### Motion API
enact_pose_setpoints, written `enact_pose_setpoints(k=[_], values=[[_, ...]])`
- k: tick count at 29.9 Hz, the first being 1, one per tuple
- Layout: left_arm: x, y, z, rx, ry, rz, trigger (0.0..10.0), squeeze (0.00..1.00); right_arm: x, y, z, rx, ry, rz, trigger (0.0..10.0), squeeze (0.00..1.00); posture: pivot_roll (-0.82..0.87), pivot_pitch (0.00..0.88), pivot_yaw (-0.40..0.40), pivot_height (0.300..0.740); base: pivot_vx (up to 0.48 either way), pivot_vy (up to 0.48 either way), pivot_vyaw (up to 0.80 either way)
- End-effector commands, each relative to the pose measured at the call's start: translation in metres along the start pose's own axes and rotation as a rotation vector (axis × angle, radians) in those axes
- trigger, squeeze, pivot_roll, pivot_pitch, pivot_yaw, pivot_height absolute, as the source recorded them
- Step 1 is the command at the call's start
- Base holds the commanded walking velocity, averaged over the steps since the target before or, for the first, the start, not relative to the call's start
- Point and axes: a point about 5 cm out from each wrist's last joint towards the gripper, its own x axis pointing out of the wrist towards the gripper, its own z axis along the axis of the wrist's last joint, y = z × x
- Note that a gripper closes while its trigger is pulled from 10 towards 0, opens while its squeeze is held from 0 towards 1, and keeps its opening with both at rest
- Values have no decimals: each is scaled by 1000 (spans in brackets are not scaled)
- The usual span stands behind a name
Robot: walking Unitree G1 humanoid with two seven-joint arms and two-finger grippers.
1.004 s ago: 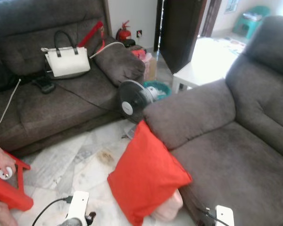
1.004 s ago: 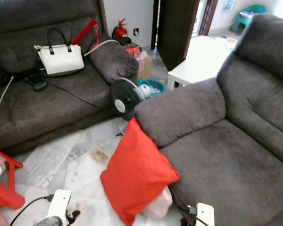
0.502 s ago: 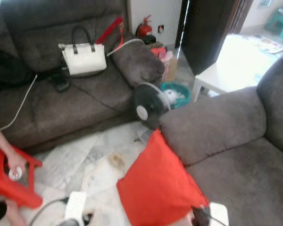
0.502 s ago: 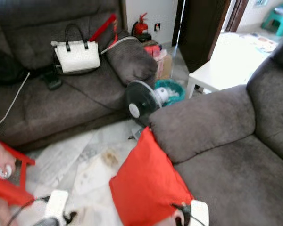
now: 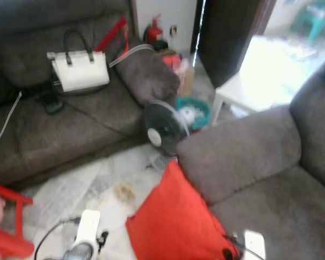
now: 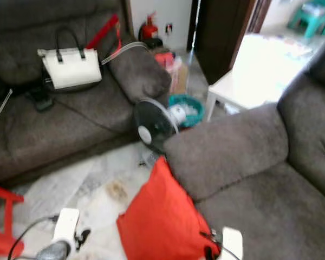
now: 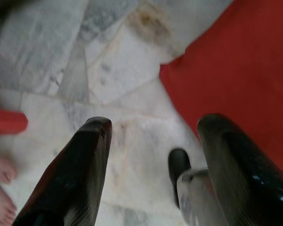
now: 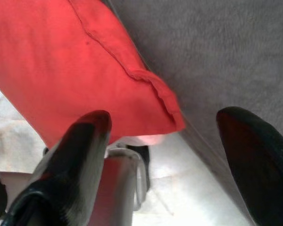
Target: Move the pillow to the sofa from floor
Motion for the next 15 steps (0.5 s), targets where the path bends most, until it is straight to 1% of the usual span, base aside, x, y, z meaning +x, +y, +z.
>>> enact_pose_setpoints(k=[1, 5, 9, 10, 12, 13, 15], values=[[-3, 3, -6, -4, -2, -4, 10000, 0, -1, 5, -5, -7, -1, 8, 10000, 0, 78, 58, -28, 740, 0, 0, 0], [-3, 4, -4, -19, -32, 6, 10000, 0, -1, 5, -4, -2, -27, -2, 10000, 0, 76, 55, -27, 740, 0, 0, 0], [-4, 7, -1, -34, -83, 61, 10000, 0, -1, 4, -1, 1, -73, -16, 10000, 0, 79, 55, -23, 740, 0, 0, 0], [-1, 8, 16, -5, -151, 86, 10000, 0, -2, 4, 1, -7, -89, -19, 10000, 0, 76, 55, -21, 740, 0, 0, 0], [4, 8, 70, 38, -352, 122, 10000, 0, -2, 5, 3, -14, -118, -23, 10000, 0, 75, 55, -19, 740, 0, 0, 0], [4, 8, 73, 38, -364, 123, 10000, 0, -2, 5, 3, -14, -119, -23, 10000, 0, 75, 55, -19, 740, 0, 0, 0], [4, 8, 73, 38, -366, 123, 10000, 0, -2, 5, 3, -14, -120, -23, 10000, 0, 75, 55, -19, 740, 0, 0, 0]])
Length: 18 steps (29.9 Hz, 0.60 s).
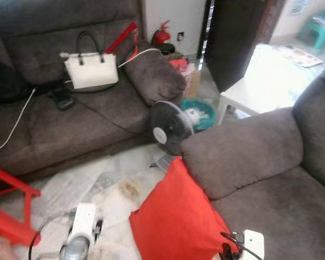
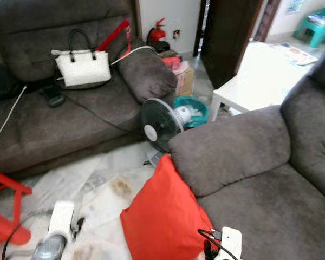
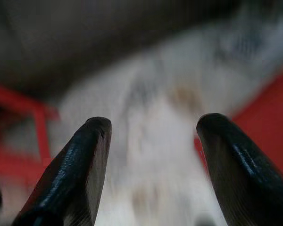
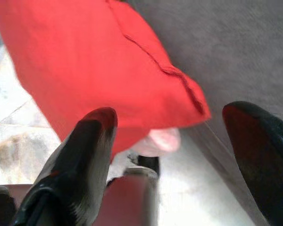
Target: Move the pillow to the sofa from floor
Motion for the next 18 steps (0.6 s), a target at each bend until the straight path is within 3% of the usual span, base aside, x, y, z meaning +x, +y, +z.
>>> enact_pose_setpoints(k=[1, 18], values=[[-2, 0, -2, 12, -4, 3, 10000, 0, -1, -2, -1, -1, -5, -8, 10000, 0, 75, 55, -19, 740, 0, 0, 0], [-2, -1, -2, 18, -13, 13, 10000, 0, -1, -1, -1, -3, -10, -10, 10000, 0, 75, 55, -19, 740, 0, 0, 0]])
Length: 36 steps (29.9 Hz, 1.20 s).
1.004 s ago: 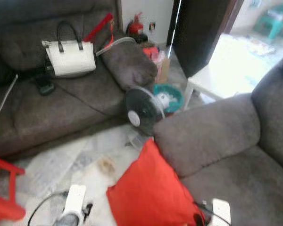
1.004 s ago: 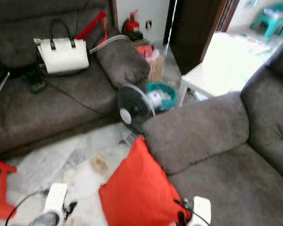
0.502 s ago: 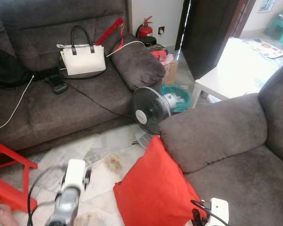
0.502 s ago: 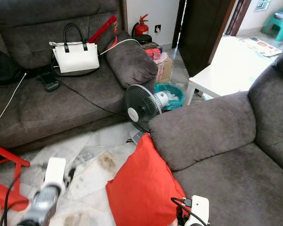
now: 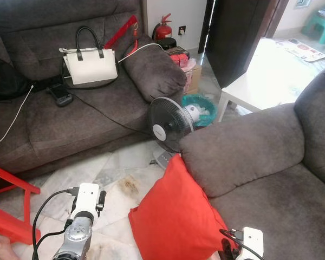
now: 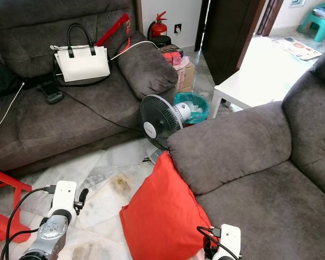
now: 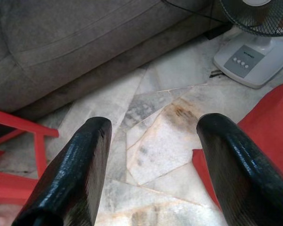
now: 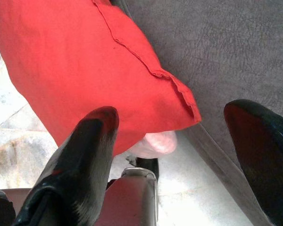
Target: Move the pillow to the sofa from floor
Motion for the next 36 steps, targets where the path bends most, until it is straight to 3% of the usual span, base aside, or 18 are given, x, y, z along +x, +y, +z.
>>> enact_pose_setpoints(k=[1, 2, 3, 4, 5, 6, 7, 17, 29, 33, 36], values=[[-2, 1, -5, 14, 14, 4, 10000, 0, -1, -1, -3, 0, 5, -5, 10000, 0, 75, 55, -19, 740, 0, 0, 0], [2, 4, 17, 10, -91, 33, 10000, 0, -1, 1, 0, 5, -35, 6, 10000, 0, 71, 45, -3, 740, 0, 0, 0], [2, 4, 17, 10, -91, 33, 10000, 0, -1, 1, 0, 5, -35, 6, 10000, 0, 71, 45, -3, 740, 0, 0, 0], [0, 6, 65, 29, -346, 55, 10000, 0, -1, 3, 52, 12, -331, 56, 10000, 0, 75, 0, 13, 740, 0, 0, 0], [-12, 6, 101, 37, -541, 70, 10000, 0, -12, 7, 92, 3, -563, 101, 10000, 0, 73, 0, 12, 740, 0, 0, 0], [-25, 3, 122, 32, -662, 68, 10000, 0, -27, 14, 118, -14, -732, 141, 10000, 0, 71, 0, 11, 740, 0, 0, 0], [-33, 0, 131, 31, -714, 57, 10000, 0, -39, 20, 131, -27, -820, 166, 10000, 0, 71, 0, 11, 740, 0, 0, 0], [-31, 0, 139, 45, -744, 35, 10000, 0, -42, 26, 136, -27, -851, 170, 10000, 0, 86, 0, 21, 740, 0, 0, 0], [-50, 5, 134, 75, -687, 50, 10000, 0, -62, 33, 130, -1, -842, 198, 10000, 0, 97, 0, 27, 740, 0, 0, 0], [-37, -13, 144, 58, -697, -27, 10000, 0, -63, 24, 138, 13, -869, 159, 10000, 0, 39, 0, 43, 740, 0, 0, 0], [-35, -22, 149, 71, -692, -64, 10000, 0, -64, 19, 144, 10, -874, 145, 10000, 0, 23, 0, 42, 740, 0, 0, 0]])
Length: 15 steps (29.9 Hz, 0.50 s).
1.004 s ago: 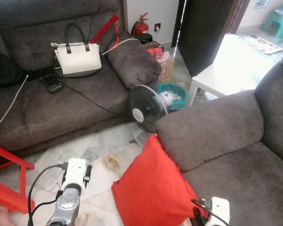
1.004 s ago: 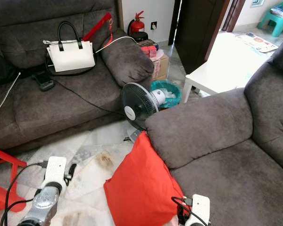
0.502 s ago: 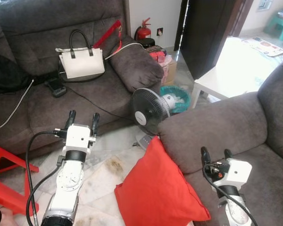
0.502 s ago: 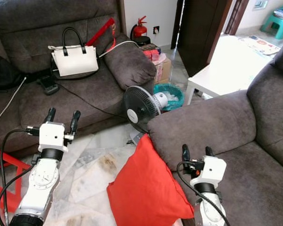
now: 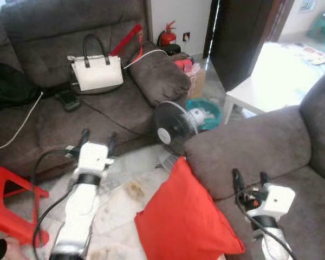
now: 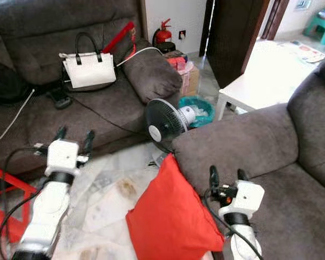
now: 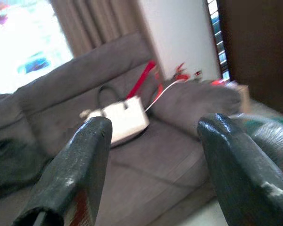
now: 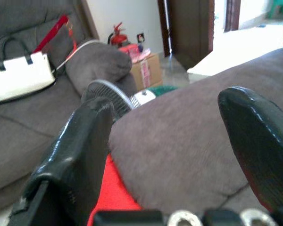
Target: Move the pillow to the sofa from floor
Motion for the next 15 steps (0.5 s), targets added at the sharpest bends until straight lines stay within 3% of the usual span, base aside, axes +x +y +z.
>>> enact_pose_setpoints(k=[1, 9, 15], values=[[2, -6, -1, 5, 21, -41, 10000, 0, 2, -5, 8, 0, -16, -17, 10000, 0, 20, 0, 39, 740, 0, 0, 0], [16, -27, 6, -8, 7, -98, 10000, 0, 2, -20, 21, -24, -40, -61, 10000, 0, -10, 0, 63, 740, 0, 0, 0], [23, -38, 8, -5, 10, -145, 10000, 0, -2, -21, 24, -23, -47, -76, 10000, 0, -38, 0, 111, 740, 0, 0, 0]])
